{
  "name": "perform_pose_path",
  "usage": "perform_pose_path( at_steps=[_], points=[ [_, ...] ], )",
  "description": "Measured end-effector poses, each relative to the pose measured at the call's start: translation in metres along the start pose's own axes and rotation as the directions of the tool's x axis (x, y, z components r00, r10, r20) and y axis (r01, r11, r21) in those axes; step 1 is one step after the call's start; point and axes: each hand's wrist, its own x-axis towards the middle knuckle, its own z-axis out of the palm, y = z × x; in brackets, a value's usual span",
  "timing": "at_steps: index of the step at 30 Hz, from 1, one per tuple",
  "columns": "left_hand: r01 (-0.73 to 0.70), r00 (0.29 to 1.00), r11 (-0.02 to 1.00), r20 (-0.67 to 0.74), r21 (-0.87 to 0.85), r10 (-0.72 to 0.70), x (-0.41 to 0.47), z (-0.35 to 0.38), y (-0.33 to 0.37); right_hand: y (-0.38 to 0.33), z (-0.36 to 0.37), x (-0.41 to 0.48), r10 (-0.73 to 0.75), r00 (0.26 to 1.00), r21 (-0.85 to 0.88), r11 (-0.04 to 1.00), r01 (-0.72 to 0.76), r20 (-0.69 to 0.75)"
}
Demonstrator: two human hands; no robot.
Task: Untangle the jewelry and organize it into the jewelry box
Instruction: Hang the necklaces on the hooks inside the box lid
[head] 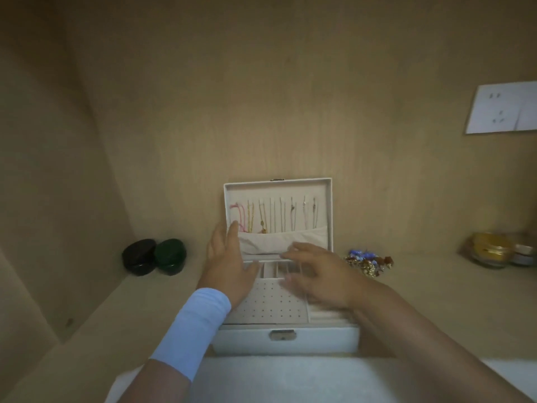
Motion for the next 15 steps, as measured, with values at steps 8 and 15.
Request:
perform_pose_path(
  at_steps=[8, 15],
  points=[
    [-0.445, 0.895, 0.895, -0.033, -0.02, 0.444, 0.024, 0.035, 0.107, 0.098, -0.071, -0.011, 0.287, 0.916, -0.014, 0.953, -0.303, -0.28],
    [-0.422, 0.838, 0.894, 0.443, 0.152, 0.32, 0.069, 0.125, 0.163, 0.169, -0.071, -0.008, 0.342, 0.933, -0.235, 0.903, -0.36, -0.116]
  ],
)
